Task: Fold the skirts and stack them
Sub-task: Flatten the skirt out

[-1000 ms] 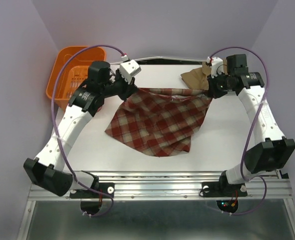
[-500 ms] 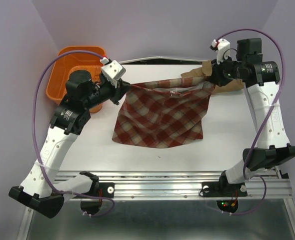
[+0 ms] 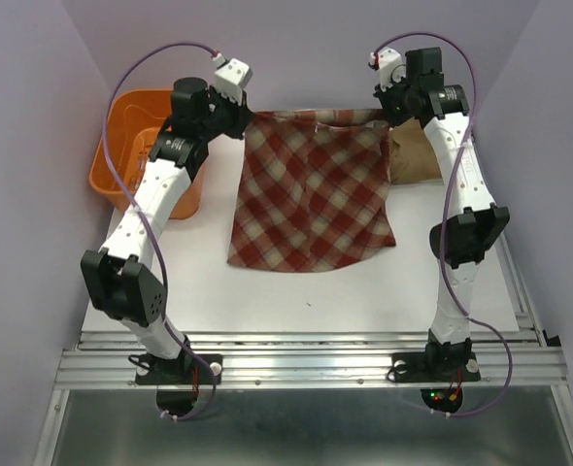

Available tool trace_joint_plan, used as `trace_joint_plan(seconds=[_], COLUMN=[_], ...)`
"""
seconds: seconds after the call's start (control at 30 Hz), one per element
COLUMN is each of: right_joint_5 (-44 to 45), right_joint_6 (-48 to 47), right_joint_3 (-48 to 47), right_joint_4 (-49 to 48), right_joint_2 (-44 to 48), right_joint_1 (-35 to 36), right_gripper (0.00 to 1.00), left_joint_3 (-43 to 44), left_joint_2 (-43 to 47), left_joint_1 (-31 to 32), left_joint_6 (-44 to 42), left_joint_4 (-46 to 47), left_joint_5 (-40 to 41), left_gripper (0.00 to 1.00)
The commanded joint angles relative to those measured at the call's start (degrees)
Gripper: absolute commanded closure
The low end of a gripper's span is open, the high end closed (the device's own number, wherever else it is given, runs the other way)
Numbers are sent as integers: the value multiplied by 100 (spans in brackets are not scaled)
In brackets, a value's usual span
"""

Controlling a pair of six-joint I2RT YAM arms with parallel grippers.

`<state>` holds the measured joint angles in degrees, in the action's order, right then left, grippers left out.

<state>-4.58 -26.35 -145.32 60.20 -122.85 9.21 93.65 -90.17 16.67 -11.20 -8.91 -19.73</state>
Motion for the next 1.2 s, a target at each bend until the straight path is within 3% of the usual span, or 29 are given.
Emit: trace_joint_plan(seconds=[0.0,0.1,0.23,0.37,0.5,0.57,0.67,0.77,0.97,1.1,1.17], right_joint_5=[1714,1899,1776,1391,496,-75,-542,-571,-307,-149,-166], right_joint_6=[-240,111,332,455,307,-44,-563,-1186,-1943,-2216,-2321], right_joint_3=[441,435,582,1302,2242,3164,4929,6745,8859,9380,9565], right_joint_4=[-2637,-3513,-4963,-5686,-4917,-4546,-4096,-4026,-3166,-2928,-2673], right_joint_2=[699,1043,1429,1851,2124,2282,2870,3615,4767,5165,5306], right_joint_1=[-209,-209,-209,-209,-209,-157,-96,124,423,546,607], right_gripper=[99,99,99,99,96,96,96,99,99,99,90], left_joint_3=[1607,2313,1966,614,-1236,-1995,-3794,-4956,-6234,-6455,-6499], left_joint_2=[-280,-528,-204,612,1255,1712,2397,3055,4662,5509,5816], left_joint_1=[-533,-647,-752,-753,-753,-753,-683,-595,-507,-445,-349], left_joint_6=[-5,4,-145,-565,-1232,-1594,-2673,-3308,-4371,-4715,-5013], left_joint_4=[688,925,2108,2964,2983,2913,2526,1921,367,-610,-1287], left_joint_5=[540,593,479,145,-127,-417,-778,-928,-1226,-1472,-1692], left_gripper=[100,100,100,100,100,100,100,100,100,100,100])
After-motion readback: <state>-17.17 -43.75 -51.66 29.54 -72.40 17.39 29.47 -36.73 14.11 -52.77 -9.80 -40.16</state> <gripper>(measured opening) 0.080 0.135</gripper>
